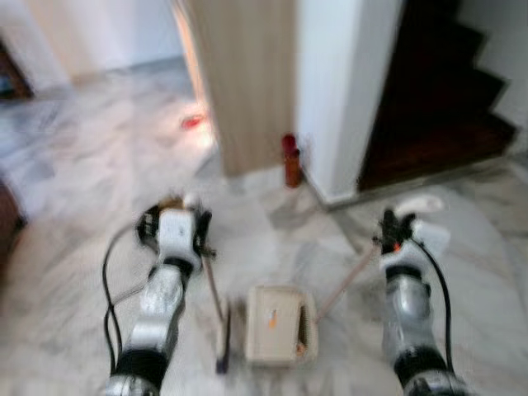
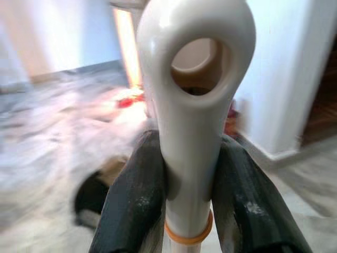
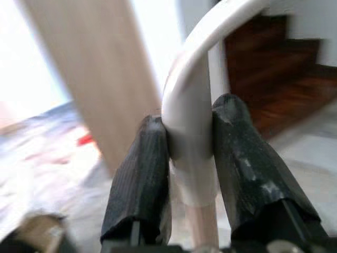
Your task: Sweep floor
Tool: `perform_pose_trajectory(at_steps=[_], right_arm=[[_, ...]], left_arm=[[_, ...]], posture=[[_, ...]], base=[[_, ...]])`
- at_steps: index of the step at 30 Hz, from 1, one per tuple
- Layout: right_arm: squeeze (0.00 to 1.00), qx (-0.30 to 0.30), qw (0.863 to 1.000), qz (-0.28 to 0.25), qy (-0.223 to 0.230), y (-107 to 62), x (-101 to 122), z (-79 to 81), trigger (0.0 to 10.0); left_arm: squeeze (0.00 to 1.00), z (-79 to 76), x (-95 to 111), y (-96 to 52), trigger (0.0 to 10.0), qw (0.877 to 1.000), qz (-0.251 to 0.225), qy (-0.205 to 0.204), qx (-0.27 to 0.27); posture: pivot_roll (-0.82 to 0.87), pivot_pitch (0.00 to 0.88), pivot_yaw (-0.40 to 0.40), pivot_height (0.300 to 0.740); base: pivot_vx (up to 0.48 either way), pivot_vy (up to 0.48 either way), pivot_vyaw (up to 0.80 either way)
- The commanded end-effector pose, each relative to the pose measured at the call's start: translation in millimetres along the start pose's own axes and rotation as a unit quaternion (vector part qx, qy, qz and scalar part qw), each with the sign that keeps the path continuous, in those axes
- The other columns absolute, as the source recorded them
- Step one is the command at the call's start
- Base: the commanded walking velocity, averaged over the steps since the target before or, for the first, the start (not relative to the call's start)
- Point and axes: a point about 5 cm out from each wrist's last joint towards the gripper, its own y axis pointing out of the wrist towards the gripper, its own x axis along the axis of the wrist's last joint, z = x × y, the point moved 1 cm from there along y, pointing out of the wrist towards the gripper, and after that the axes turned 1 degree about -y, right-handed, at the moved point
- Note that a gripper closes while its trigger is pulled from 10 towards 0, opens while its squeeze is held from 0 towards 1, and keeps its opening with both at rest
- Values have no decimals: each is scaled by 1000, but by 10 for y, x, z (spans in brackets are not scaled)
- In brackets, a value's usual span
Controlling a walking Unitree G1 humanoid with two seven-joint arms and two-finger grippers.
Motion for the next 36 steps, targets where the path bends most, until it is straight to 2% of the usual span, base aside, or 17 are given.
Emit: perform_pose_trajectory(at_steps=[1,7,15,28,36], right_arm=[[0,-14,1000,-20,5,31,82,-84,10000],[0,-9,1000,-18,6,25,71,-46,10000],[0,-5,1000,-14,7,23,60,-32,10000],[0,-4,1000,-18,7,51,91,-43,10000],[0,-10,994,-104,22,235,518,-107,10000]], left_arm=[[0,-34,132,64,10000,1000,-26,11,-7],[0,-12,141,61,10000,1000,-27,13,-3],[0,-4,149,61,10000,999,-29,16,0],[0,4,157,54,10000,999,-33,17,5],[0,35,158,48,10000,999,-32,20,10]], posture=[[53,0,64,740],[58,0,62,740],[61,0,56,740],[62,0,51,740],[57,5,57,740]], base=[[0,285,463],[0,285,752],[0,0,678],[0,0,0],[0,0,0]])
